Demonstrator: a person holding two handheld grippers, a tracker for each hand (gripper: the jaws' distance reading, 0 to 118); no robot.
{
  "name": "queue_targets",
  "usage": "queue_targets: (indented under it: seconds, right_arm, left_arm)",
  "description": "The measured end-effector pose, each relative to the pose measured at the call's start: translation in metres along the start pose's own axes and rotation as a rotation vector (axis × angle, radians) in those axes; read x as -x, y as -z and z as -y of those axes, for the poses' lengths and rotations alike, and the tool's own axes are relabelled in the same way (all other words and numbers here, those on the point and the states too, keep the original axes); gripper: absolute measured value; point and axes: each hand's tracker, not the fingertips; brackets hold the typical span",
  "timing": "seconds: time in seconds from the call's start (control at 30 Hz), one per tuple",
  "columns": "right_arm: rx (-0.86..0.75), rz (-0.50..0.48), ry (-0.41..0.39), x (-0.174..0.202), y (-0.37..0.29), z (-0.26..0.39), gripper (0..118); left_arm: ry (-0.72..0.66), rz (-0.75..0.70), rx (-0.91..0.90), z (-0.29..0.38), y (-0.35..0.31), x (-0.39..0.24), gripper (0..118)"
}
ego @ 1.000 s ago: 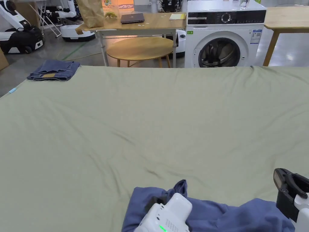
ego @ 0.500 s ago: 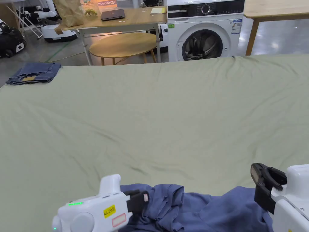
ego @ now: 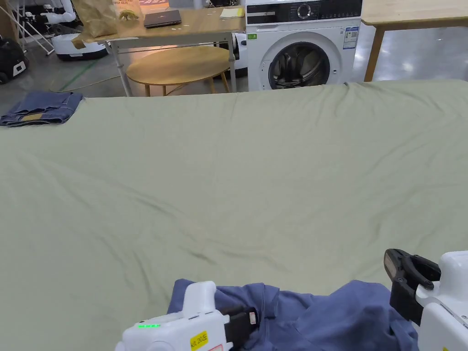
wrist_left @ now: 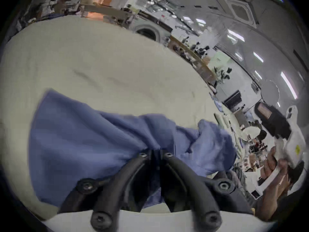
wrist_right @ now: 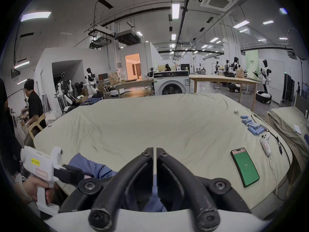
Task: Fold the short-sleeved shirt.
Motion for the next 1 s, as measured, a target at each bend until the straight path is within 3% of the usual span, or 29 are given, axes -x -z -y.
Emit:
queue_targets:
  seconds: [0.07, 0.1, 0.17, 0.2, 0.23, 0.27, 0.3, 0.43, 0.5, 0.57, 0.6, 0.67, 0.7, 0.73, 0.83, 0.93, 1.0]
  right_arm:
    - [-0.001, -0.004, -0.009, 0.003, 0.000, 0.000, 2]
    - [0.000, -0.007, -0.010, 0.005, 0.001, 0.000, 2]
    - [0.002, -0.015, -0.010, 0.008, 0.002, 0.000, 2]
    - [0.000, -0.019, -0.010, 0.010, 0.002, 0.000, 2]
    - [-0.002, -0.024, -0.011, 0.012, 0.001, -0.001, 2]
    - [-0.003, -0.029, -0.012, 0.013, 0.001, -0.001, 2]
    - [-0.004, -0.032, -0.015, 0.015, 0.001, -0.001, 2]
    - [0.000, -0.042, -0.021, 0.020, 0.005, -0.001, 2]
    - [0.002, -0.046, -0.024, 0.022, 0.005, -0.001, 2]
    - [0.004, -0.048, -0.031, 0.024, 0.005, -0.001, 2]
    - [0.005, -0.049, -0.033, 0.024, 0.005, -0.001, 2]
    - [0.008, -0.049, -0.035, 0.025, 0.006, -0.001, 2]
    - [0.010, -0.049, -0.035, 0.024, 0.006, -0.001, 2]
    - [0.011, -0.048, -0.035, 0.024, 0.006, -0.001, 2]
    - [0.012, -0.039, -0.044, 0.022, 0.002, -0.002, 2]
    - [0.017, -0.027, -0.053, 0.018, 0.002, -0.003, 2]
    - [0.015, -0.019, -0.049, 0.015, 0.001, -0.004, 2]
  left_arm:
    - [0.041, 0.026, -0.072, -0.009, -0.026, -0.002, 6]
    - [0.040, 0.021, -0.108, -0.012, -0.037, 0.001, 15]
    - [-0.017, 0.042, -0.170, -0.014, -0.056, 0.018, 22]
    - [-0.077, 0.075, -0.166, -0.015, -0.064, 0.034, 41]
    - [-0.130, 0.093, -0.138, -0.015, -0.068, 0.047, 94]
    - [-0.174, 0.082, -0.139, -0.012, -0.072, 0.061, 118]
    - [-0.192, 0.070, -0.219, -0.007, -0.078, 0.078, 118]
    - [-0.491, 0.101, -0.151, 0.036, -0.069, 0.145, 118]
    - [-0.616, 0.235, -0.141, 0.042, -0.057, 0.158, 115]
    - [-0.618, 0.383, -0.196, 0.049, -0.049, 0.153, 108]
    - [-0.654, 0.406, -0.166, 0.043, -0.038, 0.147, 94]
    - [-0.655, 0.345, -0.101, 0.051, -0.013, 0.137, 39]
    - [-0.623, 0.304, -0.086, 0.055, -0.002, 0.132, 19]
    - [-0.608, 0.256, -0.091, 0.048, 0.003, 0.129, 15]
    - [-0.740, 0.327, -0.241, 0.050, -0.004, 0.131, 10]
    - [-0.570, 0.207, -0.281, 0.031, -0.028, 0.126, 7]
    - [-0.535, 0.159, -0.332, 0.019, -0.052, 0.132, 7]
